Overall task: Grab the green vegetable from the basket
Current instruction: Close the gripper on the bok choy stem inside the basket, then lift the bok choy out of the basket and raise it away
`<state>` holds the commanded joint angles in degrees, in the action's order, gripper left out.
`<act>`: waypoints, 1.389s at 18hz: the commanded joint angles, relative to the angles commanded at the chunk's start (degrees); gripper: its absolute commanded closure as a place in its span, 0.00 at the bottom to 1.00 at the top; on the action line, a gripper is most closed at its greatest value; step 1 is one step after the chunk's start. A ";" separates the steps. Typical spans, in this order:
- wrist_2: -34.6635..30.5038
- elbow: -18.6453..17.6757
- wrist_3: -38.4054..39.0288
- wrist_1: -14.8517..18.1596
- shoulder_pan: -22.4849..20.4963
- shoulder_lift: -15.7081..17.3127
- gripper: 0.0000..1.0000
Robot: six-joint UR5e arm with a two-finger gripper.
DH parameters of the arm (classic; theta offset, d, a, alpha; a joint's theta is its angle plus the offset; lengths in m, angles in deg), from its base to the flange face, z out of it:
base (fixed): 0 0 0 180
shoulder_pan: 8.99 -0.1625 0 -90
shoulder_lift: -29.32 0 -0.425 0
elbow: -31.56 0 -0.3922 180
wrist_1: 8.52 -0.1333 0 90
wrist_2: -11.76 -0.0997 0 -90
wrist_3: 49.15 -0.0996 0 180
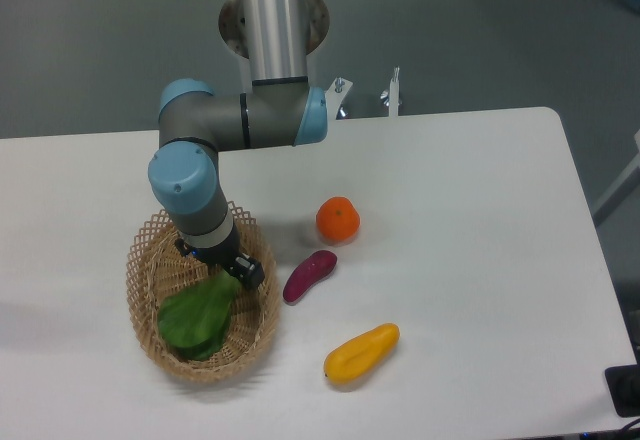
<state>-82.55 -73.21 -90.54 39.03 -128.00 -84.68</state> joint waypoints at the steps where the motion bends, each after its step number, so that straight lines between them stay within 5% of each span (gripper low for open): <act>1: 0.00 0.00 0.00 0.00 0.00 0.00 0.60; 9: 0.26 1.40 -1.14 0.17 -0.17 0.79 0.64; 13: 0.62 3.33 -3.77 1.23 -1.23 4.03 0.64; 17: 1.93 4.83 -8.95 1.49 -5.44 7.11 0.64; 25: 8.44 8.09 -22.12 10.09 -18.88 12.65 0.64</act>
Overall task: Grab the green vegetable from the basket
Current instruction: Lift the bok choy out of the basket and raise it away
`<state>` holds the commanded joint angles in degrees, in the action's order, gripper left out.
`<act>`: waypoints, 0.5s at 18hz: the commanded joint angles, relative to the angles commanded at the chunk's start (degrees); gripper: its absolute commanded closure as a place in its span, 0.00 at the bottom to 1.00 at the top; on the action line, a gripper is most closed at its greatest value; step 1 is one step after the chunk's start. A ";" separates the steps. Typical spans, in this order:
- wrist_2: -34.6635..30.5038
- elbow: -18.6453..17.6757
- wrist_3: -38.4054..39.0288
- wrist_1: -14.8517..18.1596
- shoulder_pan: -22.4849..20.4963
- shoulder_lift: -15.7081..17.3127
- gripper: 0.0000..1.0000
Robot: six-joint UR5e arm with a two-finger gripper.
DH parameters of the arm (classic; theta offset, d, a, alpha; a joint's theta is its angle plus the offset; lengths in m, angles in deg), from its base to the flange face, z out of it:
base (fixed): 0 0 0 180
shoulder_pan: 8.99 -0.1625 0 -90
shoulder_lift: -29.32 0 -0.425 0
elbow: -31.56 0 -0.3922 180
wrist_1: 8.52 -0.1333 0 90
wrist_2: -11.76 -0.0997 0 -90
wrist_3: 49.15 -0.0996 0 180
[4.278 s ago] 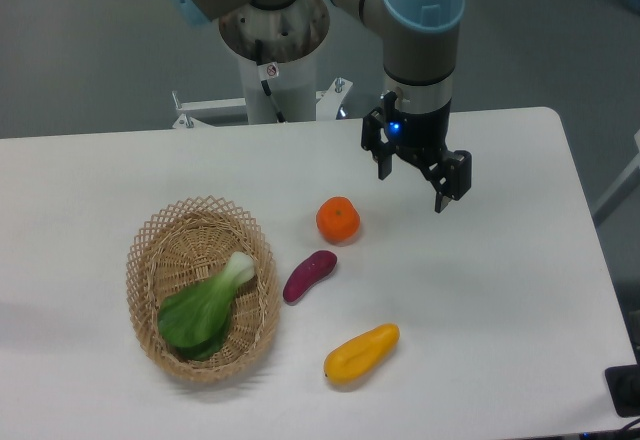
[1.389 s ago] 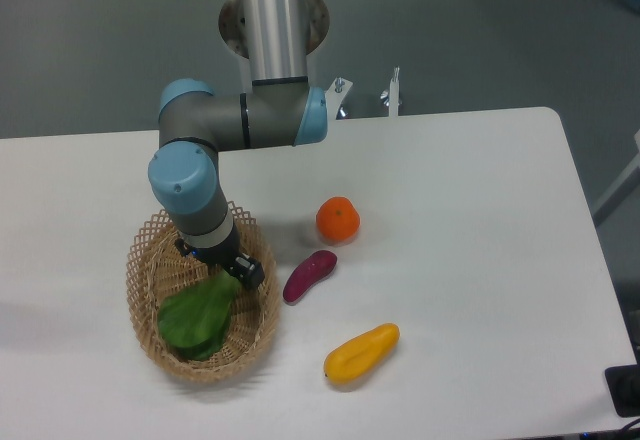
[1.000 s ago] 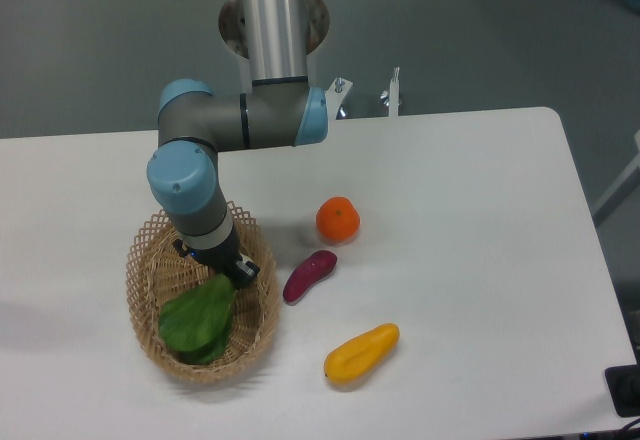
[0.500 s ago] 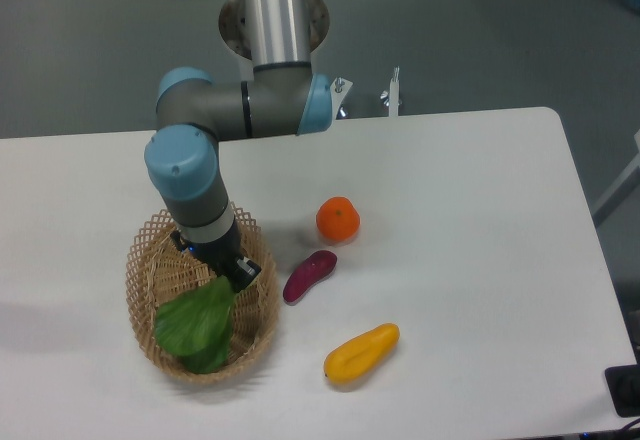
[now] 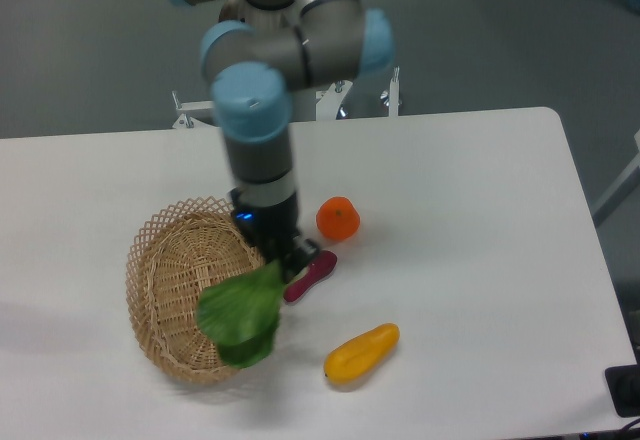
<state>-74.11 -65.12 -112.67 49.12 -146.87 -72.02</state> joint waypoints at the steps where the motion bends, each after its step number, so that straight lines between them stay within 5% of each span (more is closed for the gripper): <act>1: 0.09 0.18 -2.46 0.88 -1.85 0.44 0.64; 9: 0.35 0.97 -19.09 3.53 -13.11 0.97 0.64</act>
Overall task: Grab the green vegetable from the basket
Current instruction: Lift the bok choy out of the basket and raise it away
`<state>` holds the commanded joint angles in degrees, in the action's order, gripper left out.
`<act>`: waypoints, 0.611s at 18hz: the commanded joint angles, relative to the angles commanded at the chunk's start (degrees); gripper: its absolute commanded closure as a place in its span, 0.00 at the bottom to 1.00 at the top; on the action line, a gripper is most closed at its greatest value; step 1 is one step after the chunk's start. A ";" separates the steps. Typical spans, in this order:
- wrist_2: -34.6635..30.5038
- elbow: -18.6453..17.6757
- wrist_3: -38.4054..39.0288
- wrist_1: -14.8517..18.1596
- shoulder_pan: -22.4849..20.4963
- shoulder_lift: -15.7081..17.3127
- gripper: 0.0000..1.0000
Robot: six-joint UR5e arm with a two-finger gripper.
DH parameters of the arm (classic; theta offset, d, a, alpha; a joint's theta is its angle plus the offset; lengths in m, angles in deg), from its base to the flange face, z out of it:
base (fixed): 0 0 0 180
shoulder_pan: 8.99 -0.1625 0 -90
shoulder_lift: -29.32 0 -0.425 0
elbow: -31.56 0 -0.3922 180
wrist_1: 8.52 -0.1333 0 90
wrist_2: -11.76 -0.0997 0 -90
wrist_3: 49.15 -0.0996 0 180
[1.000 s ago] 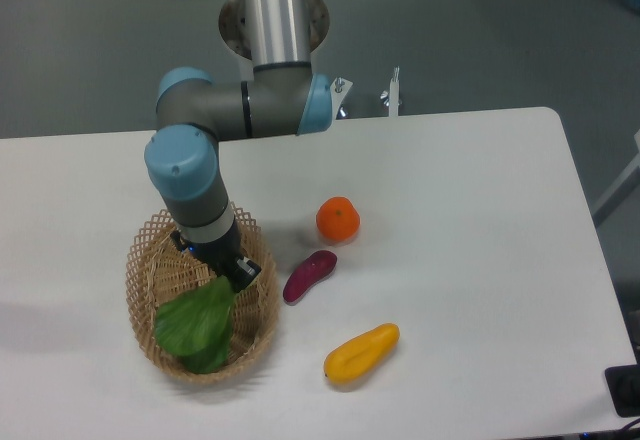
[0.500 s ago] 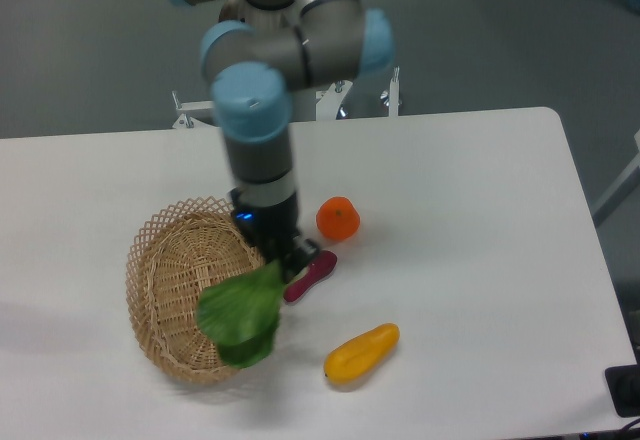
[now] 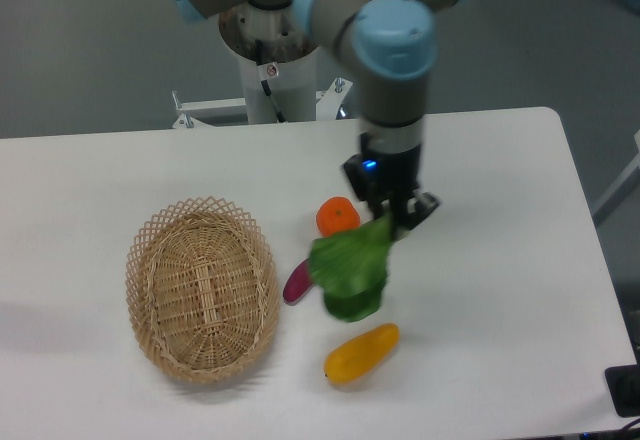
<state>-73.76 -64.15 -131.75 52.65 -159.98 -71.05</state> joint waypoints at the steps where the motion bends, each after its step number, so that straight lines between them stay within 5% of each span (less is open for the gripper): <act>1: 0.17 0.00 -1.32 0.70 -0.79 0.09 0.64; 11: 1.50 0.26 -3.88 1.85 -2.64 0.70 0.64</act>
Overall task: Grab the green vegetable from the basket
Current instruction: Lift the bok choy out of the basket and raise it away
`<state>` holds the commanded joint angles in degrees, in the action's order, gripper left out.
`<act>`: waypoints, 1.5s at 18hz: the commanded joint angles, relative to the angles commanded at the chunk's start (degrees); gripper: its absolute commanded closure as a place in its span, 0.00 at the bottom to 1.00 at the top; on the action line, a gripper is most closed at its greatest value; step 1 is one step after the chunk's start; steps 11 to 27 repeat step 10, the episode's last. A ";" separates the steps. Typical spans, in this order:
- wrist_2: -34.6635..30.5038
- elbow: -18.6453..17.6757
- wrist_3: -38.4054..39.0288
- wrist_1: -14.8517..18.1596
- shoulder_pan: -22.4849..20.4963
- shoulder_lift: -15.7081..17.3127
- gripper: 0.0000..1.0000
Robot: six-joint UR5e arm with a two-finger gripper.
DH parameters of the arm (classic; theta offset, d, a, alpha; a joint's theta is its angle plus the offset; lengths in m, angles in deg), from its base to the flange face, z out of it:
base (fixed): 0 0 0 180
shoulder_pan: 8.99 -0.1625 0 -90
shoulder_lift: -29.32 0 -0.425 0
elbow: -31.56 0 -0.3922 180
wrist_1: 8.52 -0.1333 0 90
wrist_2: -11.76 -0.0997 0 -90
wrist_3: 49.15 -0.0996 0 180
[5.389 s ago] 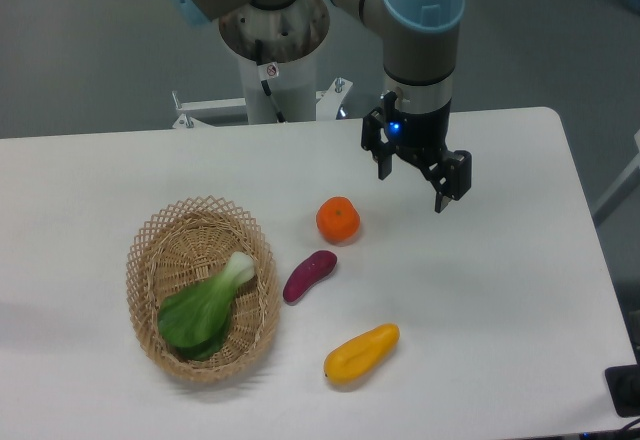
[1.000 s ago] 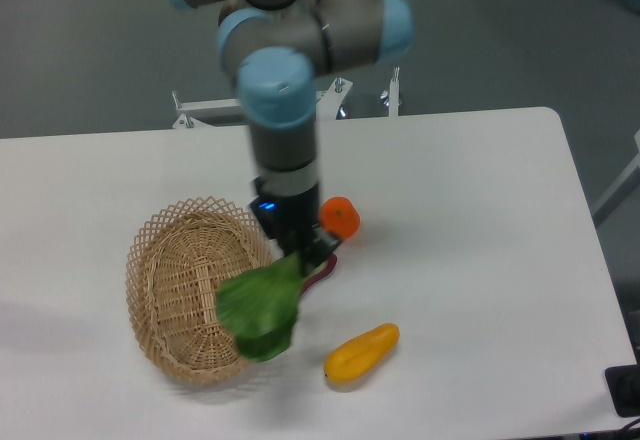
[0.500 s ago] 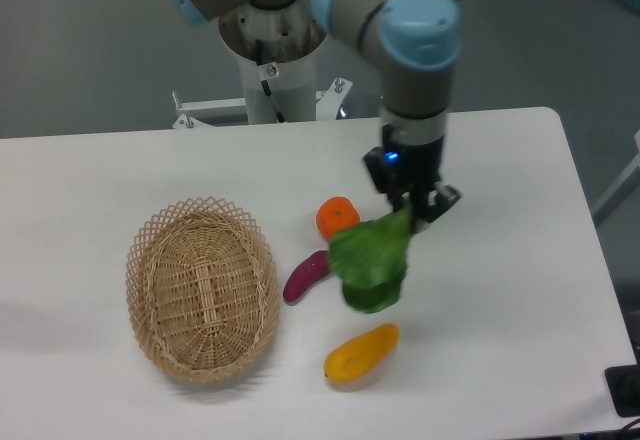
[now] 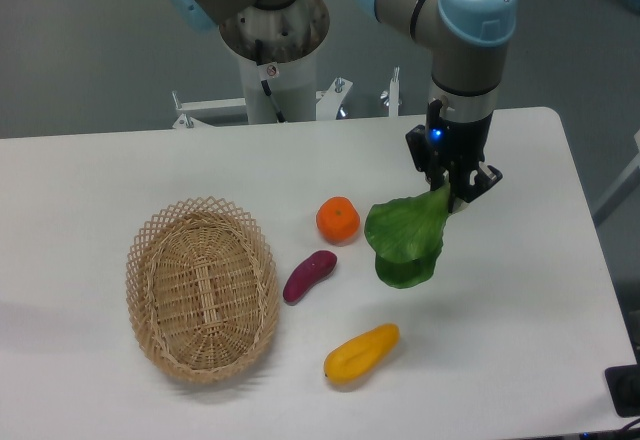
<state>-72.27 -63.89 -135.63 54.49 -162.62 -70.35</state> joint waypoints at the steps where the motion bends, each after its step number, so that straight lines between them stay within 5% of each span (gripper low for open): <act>1: 0.00 0.00 0.00 0.00 -0.09 0.09 0.64; 27: 1.14 0.00 -0.09 0.00 -0.62 0.18 0.64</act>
